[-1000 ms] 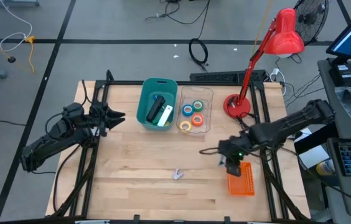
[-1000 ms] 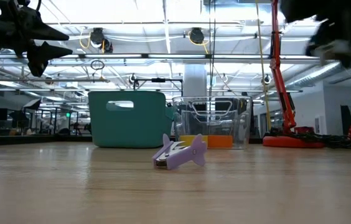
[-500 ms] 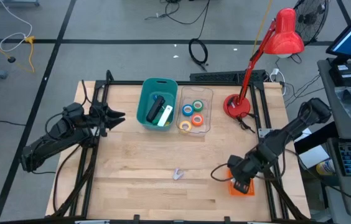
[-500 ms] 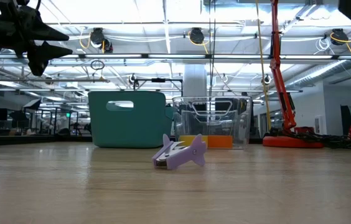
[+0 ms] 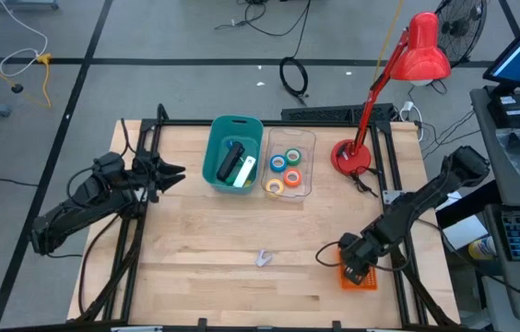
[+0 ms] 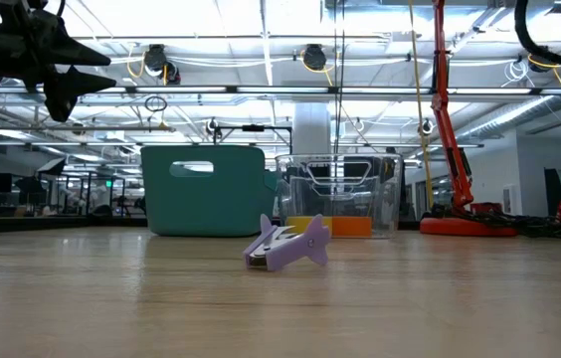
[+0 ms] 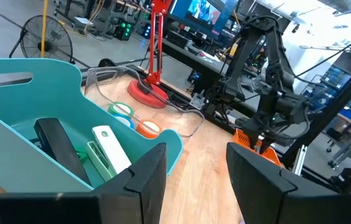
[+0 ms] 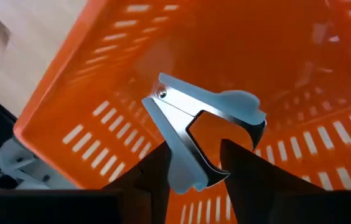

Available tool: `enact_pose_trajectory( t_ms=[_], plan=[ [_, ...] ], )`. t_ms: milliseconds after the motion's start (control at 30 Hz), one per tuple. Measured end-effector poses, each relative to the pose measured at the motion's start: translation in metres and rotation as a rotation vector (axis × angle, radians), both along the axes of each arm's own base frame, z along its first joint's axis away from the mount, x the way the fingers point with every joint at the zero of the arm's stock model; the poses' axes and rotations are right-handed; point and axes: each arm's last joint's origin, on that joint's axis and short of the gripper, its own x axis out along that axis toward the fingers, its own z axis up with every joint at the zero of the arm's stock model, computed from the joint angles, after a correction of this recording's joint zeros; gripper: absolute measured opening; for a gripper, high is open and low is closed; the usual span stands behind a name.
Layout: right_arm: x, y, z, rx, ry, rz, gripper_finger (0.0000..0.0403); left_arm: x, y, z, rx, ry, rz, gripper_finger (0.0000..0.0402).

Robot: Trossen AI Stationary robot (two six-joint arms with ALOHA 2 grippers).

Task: Pick and place Stapler, Stapler remover, tape
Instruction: Put the blue stapler remover into the orange bin, then put the purple stapler remover into the orange bin

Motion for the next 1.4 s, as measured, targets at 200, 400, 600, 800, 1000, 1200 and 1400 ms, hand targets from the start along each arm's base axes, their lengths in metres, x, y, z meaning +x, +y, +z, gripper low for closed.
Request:
enact_pose_trajectory(
  t_ms=[200, 400, 600, 800, 1000, 1200, 1400],
  plan=[
    [0.001, 0.001, -0.002, 0.017, -0.009, -0.020, 0.0122, 0.000, 0.000, 0.000, -0.006, -0.001, 0.000, 0.0168],
    [0.002, 0.002, -0.001, 0.034, -0.021, -0.032, 0.0130, 0.000, 0.000, 0.000, -0.006, -0.001, 0.000, 0.0168],
    [0.002, 0.002, -0.001, 0.035, -0.015, -0.043, 0.0158, 0.000, 0.000, 0.000, -0.004, -0.001, 0.000, 0.0168],
    [0.003, 0.003, 0.002, 0.077, -0.026, -0.033, 0.0190, 0.000, 0.000, 0.000, -0.001, 0.000, -0.001, 0.0168],
    [-0.002, 0.000, 0.018, 0.126, -0.048, -0.089, 0.0195, 0.000, 0.000, 0.000, 0.010, 0.002, -0.001, 0.0168],
    [-0.007, -0.007, 0.029, 0.114, -0.089, -0.156, 0.0184, 0.000, 0.000, 0.000, 0.019, 0.003, -0.002, 0.0168],
    [-0.010, -0.009, 0.034, 0.126, -0.107, -0.176, 0.0174, 0.000, 0.000, 0.000, 0.021, 0.004, -0.002, 0.0168]
  ],
)
